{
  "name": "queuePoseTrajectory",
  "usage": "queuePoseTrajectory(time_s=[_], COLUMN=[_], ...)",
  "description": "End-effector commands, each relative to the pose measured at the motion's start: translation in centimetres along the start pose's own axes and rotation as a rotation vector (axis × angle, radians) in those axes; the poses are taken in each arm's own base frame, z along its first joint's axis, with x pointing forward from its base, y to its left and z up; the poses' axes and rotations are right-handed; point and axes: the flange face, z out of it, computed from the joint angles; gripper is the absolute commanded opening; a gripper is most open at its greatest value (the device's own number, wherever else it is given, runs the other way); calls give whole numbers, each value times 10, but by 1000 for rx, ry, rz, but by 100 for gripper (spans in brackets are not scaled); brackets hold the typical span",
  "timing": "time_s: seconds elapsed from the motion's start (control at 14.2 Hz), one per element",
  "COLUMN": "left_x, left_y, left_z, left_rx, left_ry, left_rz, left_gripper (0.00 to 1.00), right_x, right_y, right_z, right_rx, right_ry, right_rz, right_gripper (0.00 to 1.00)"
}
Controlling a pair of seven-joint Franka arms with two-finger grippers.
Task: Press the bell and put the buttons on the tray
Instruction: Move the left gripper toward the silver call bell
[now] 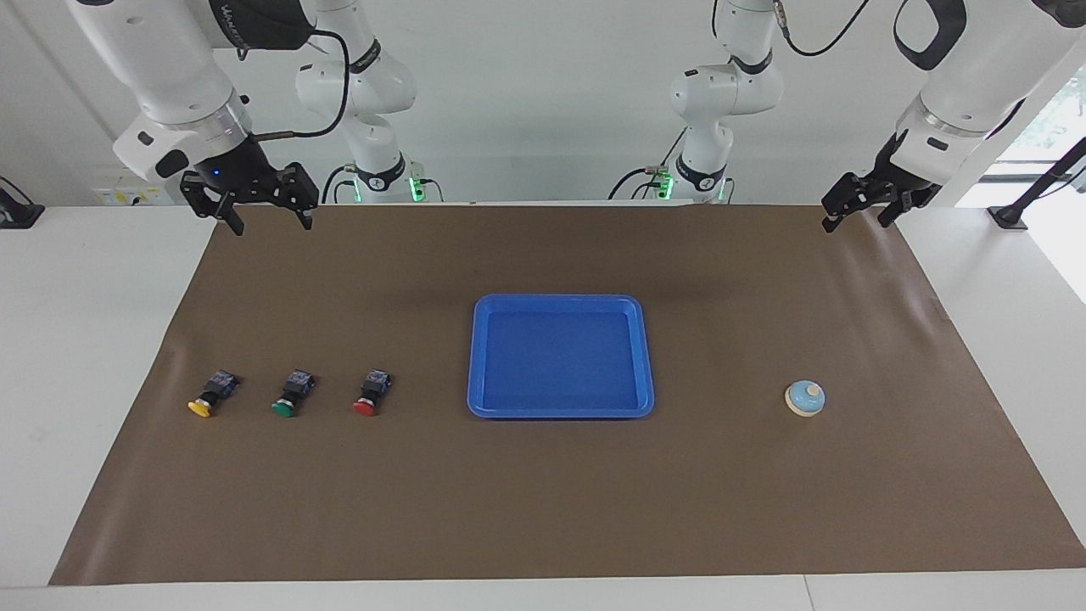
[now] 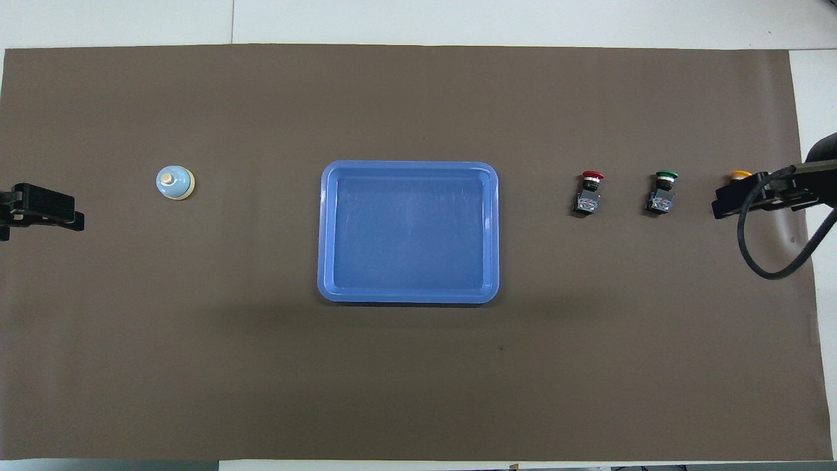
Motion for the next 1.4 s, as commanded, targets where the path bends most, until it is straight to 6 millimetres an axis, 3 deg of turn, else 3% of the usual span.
queuePoseTrajectory(time_s=[0.0, 0.35, 0.56, 0.63, 0.7, 0.77, 1.12, 1.33], left_x=[-8, -6, 9, 19, 32, 44, 111, 117], left_y=[-2, -4, -6, -6, -7, -9, -27, -34], left_z=[-1, -2, 1, 13, 27, 42, 132, 167], left_rx=[-5, -4, 15, 16, 15, 14, 11, 10], left_ry=[-10, 2, 81, 73, 76, 81, 122, 148], left_rz=[-14, -22, 12, 26, 27, 22, -15, -25], left_gripper=[100, 100, 100, 73, 31, 0, 0, 0], right_x=[-5, -5, -5, -5, -5, -5, -5, -4], right_y=[4, 4, 3, 4, 4, 3, 3, 3], right_z=[1, 2, 2, 1, 1, 2, 1, 2], right_rx=[18, 18, 18, 18, 18, 18, 18, 18], right_ry=[1, -2, -2, 0, 0, -2, 0, 0], right_rz=[-13, -13, -14, -13, -13, -14, -14, -14], right_gripper=[100, 100, 100, 100, 100, 100, 100, 100])
